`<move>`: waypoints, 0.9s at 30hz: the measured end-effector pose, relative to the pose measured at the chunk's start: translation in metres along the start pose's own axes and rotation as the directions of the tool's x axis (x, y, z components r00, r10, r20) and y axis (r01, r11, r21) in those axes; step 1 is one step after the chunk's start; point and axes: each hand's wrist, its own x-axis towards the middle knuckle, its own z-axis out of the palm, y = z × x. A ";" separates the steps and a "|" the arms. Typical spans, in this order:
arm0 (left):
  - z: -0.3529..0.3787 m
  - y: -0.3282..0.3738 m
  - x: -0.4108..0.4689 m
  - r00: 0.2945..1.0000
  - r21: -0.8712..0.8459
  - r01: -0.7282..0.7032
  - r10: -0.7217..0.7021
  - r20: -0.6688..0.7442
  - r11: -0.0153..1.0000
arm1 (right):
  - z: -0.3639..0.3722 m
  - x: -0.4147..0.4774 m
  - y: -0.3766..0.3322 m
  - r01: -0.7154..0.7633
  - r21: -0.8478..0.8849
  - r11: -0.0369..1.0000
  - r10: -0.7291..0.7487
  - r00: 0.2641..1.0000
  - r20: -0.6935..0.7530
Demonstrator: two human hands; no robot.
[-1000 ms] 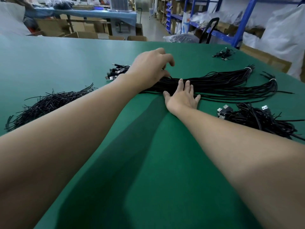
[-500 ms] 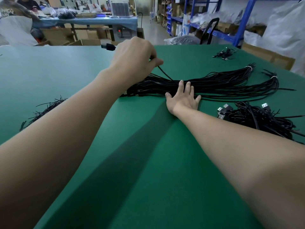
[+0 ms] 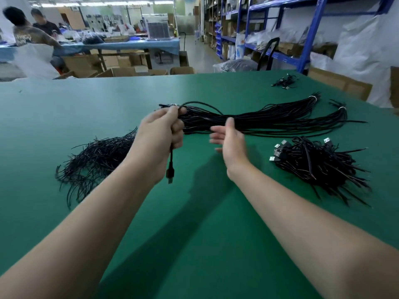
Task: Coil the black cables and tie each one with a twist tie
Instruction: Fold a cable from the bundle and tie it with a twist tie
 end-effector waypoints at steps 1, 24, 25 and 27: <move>0.001 -0.003 -0.007 1.000 0.027 0.006 -0.006 0.020 1.000 | 0.002 -0.016 -0.005 -0.013 0.061 0.998 0.003 0.986 0.169; -0.026 -0.016 -0.056 0.690 0.594 -0.723 0.394 0.607 0.351 | -0.045 -0.142 -0.067 -0.266 -0.161 0.950 0.272 0.463 0.843; -0.028 -0.016 -0.057 0.712 0.578 -0.701 0.379 0.591 0.417 | -0.046 -0.144 -0.064 -0.179 -0.225 0.958 0.284 0.463 0.840; -0.036 -0.013 -0.056 0.736 0.593 -0.677 0.393 0.551 0.436 | -0.052 -0.144 -0.059 0.011 -0.360 0.933 0.301 0.525 0.796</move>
